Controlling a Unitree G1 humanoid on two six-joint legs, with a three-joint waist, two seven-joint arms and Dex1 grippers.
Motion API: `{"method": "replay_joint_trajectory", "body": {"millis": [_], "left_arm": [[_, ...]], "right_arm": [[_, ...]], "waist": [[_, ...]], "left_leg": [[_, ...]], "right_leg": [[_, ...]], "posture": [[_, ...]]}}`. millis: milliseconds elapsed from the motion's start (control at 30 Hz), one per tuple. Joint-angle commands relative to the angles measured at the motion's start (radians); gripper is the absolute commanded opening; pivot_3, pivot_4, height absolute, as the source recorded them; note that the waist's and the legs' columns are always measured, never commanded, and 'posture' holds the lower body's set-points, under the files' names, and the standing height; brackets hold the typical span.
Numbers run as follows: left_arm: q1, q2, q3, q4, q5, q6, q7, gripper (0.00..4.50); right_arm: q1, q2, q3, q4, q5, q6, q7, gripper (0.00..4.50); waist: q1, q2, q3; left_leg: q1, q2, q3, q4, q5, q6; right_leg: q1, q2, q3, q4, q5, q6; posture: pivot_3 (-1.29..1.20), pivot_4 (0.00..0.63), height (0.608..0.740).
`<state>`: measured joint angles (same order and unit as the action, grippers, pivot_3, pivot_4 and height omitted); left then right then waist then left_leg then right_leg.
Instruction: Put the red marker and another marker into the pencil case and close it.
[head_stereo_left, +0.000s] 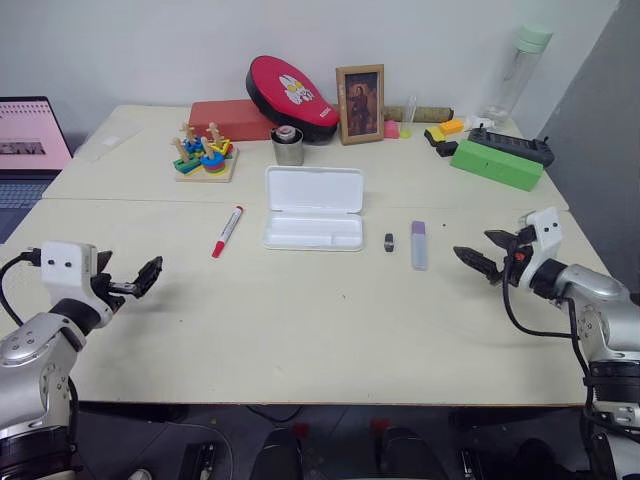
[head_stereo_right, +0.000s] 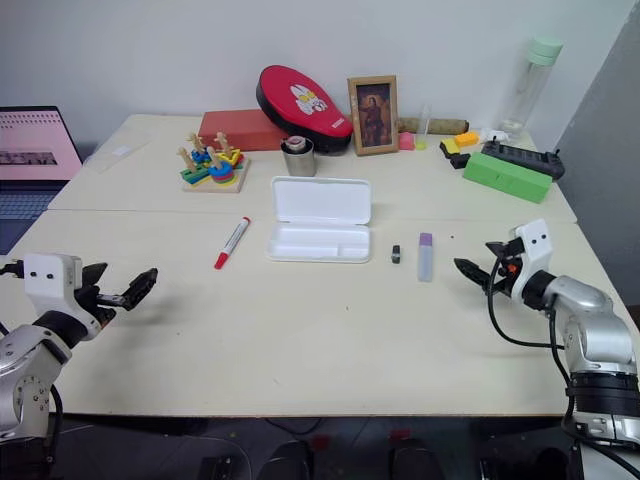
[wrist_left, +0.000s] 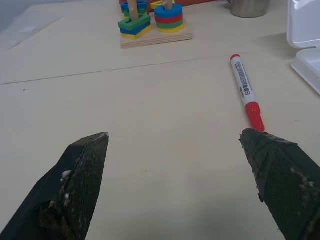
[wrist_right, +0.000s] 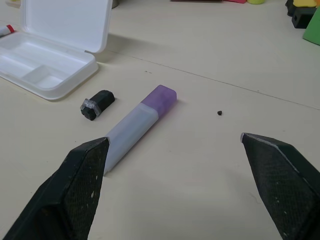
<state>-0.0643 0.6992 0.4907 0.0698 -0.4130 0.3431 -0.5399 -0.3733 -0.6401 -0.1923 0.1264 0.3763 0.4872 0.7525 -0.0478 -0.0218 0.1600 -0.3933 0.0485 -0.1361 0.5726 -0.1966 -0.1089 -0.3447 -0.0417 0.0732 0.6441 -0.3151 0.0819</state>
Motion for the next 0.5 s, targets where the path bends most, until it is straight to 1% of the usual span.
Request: {"method": "replay_joint_trajectory", "body": {"millis": [33,233,333,467,500], "left_arm": [[0.005,0.018,0.028,-0.04,-0.02,0.007,-0.021,4.5],[0.032,0.014,0.035,-0.061,-0.029,0.017,-0.029,4.5],[0.029,0.018,0.022,-0.07,-0.033,0.021,-0.042,4.5],[0.035,0.007,-0.008,-0.138,-0.092,0.025,-0.137,4.5],[0.03,0.0,-0.03,-0.165,-0.11,0.034,-0.159,4.5]], "right_arm": [[-0.019,-0.013,-0.016,-0.007,0.006,-0.018,0.012,4.45],[-0.024,-0.012,-0.013,-0.004,0.007,-0.014,0.019,4.45],[-0.028,-0.022,0.004,-0.019,0.011,-0.01,0.05,4.45],[-0.082,-0.055,0.118,-0.093,0.039,0.055,0.203,4.45],[-0.136,-0.058,0.182,-0.095,0.023,0.065,0.258,4.45]], "waist": [[0.0,0.0,0.0],[-0.001,0.0,0.0],[-0.001,0.0,0.0],[-0.002,0.001,0.0],[-0.002,0.001,0.0]], "left_leg": [[0.0,0.0,0.0,0.0,0.0,0.0],[0.0,0.0,0.0,0.0,0.0,0.0],[0.0,0.0,0.0,0.0,0.0,0.0],[0.0,0.0,0.0,0.0,0.0,0.0],[0.0,0.0,0.0,0.0,0.0,0.0]], "right_leg": [[0.0,0.0,0.0,0.0,0.0,0.0],[0.0,0.0,0.0,0.0,0.0,0.0],[0.0,0.0,0.0,0.0,0.0,0.0],[0.0,0.0,0.0,0.0,0.0,0.0],[0.0,0.0,0.0,0.0,0.0,0.0]], "posture": [[0.0,0.15,0.74],[0.0,0.15,0.74],[0.0,0.15,0.74],[0.0,0.15,0.74],[0.0,0.15,0.74]]}}
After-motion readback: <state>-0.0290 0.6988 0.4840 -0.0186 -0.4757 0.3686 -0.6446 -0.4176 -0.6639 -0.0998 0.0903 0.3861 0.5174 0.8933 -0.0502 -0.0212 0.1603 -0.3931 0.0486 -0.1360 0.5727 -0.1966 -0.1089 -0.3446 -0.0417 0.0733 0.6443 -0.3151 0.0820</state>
